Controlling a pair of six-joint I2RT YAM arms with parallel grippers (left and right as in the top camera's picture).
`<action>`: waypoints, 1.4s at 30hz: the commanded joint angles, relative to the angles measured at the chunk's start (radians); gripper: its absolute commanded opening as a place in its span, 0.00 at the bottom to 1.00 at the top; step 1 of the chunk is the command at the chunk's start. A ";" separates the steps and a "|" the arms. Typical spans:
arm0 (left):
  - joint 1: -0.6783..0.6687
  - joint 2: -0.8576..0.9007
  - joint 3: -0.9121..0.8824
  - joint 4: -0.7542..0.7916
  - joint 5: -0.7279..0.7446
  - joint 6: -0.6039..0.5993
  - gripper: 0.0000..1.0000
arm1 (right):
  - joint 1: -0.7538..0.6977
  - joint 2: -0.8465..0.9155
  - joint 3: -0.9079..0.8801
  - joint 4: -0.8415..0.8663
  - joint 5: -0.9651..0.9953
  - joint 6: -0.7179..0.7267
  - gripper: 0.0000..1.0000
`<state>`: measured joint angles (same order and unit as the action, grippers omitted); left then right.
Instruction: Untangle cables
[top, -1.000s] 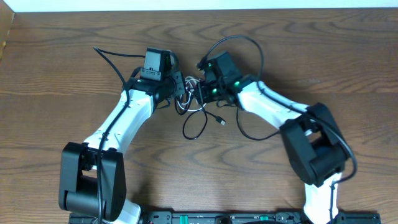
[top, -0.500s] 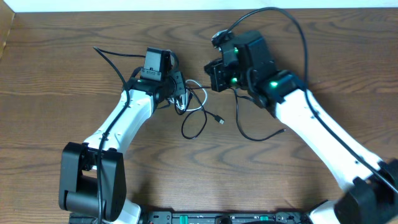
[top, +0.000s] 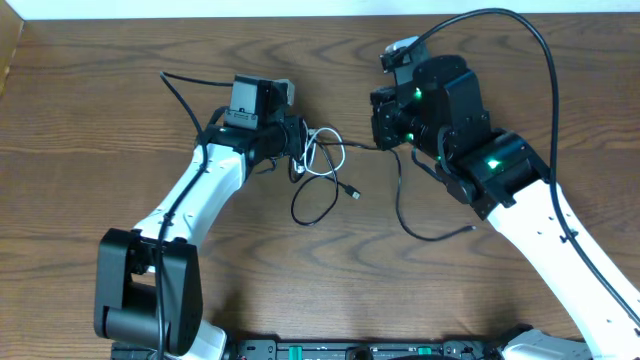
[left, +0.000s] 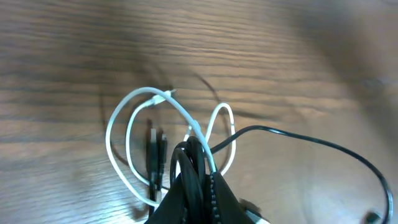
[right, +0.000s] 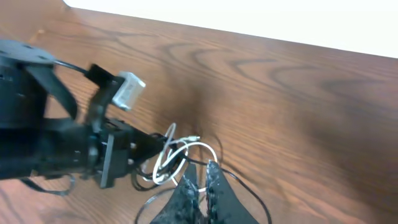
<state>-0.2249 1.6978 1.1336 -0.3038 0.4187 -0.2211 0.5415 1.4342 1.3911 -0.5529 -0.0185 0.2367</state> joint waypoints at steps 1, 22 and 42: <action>0.027 -0.016 0.000 0.006 0.175 0.116 0.08 | -0.017 0.031 0.002 -0.026 0.035 -0.016 0.31; 0.090 -0.016 0.000 -0.006 0.247 0.149 0.17 | -0.056 0.257 0.002 -0.016 -0.346 0.021 0.40; 0.090 0.040 0.000 -0.023 -0.058 -0.039 0.30 | -0.014 0.480 0.002 0.225 -0.556 0.035 0.43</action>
<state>-0.1375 1.7031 1.1336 -0.3313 0.3824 -0.2272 0.5076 1.8942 1.3911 -0.3527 -0.5438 0.2562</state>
